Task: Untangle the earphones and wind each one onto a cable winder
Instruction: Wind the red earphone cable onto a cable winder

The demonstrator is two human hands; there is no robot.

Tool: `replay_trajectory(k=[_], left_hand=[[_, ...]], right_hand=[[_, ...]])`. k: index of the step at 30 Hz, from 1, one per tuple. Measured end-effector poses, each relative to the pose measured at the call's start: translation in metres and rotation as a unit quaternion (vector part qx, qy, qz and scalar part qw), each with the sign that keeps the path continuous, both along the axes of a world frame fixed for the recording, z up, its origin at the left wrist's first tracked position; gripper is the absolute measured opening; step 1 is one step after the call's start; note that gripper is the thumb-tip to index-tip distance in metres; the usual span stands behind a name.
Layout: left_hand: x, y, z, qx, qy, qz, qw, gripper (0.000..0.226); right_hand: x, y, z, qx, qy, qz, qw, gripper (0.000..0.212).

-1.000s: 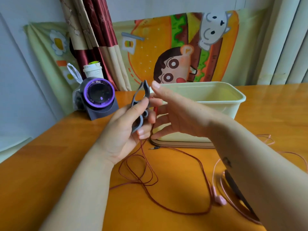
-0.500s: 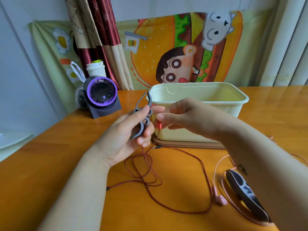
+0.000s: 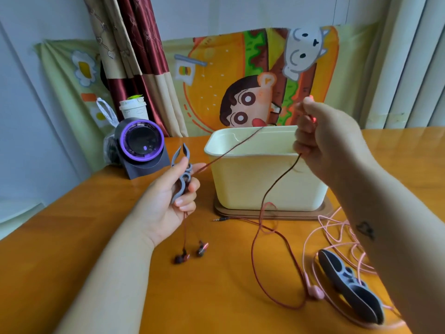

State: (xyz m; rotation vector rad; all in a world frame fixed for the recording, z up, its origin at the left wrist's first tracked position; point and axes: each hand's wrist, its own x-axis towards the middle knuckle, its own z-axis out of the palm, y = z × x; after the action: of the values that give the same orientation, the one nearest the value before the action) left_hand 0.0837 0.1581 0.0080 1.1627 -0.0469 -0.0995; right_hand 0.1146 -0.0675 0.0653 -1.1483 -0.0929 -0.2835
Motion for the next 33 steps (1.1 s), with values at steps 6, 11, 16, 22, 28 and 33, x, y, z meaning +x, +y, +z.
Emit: replay_trajectory(k=[6,11,16,22,28,33], left_hand=[[-0.003,-0.002,0.003,-0.009,-0.013,0.012,1.0,0.032],[-0.006,-0.006,0.002,0.03,-0.028,-0.009,0.999,0.029],[-0.008,-0.009,0.003,0.08,-0.046,-0.031,0.995,0.029],[-0.015,-0.016,0.006,0.089,-0.064,-0.028,0.994,0.027],[-0.011,-0.011,0.005,0.107,-0.066,-0.016,0.992,0.035],[-0.01,-0.014,0.003,0.129,-0.031,0.015,0.991,0.036]], right_hand=[[-0.006,-0.012,-0.002,-0.389,-0.055,-0.103,0.914,0.022],[-0.029,-0.009,0.015,-0.604,-0.095,-0.044,0.79,0.046],[-0.051,0.019,0.02,-0.512,-0.217,-0.105,0.825,0.033],[-0.046,0.06,-0.024,-0.47,-0.099,0.204,0.853,0.074],[-0.037,0.048,-0.02,-0.548,-0.063,0.17,0.817,0.027],[-0.038,0.031,-0.005,-0.599,-0.113,0.107,0.785,0.024]])
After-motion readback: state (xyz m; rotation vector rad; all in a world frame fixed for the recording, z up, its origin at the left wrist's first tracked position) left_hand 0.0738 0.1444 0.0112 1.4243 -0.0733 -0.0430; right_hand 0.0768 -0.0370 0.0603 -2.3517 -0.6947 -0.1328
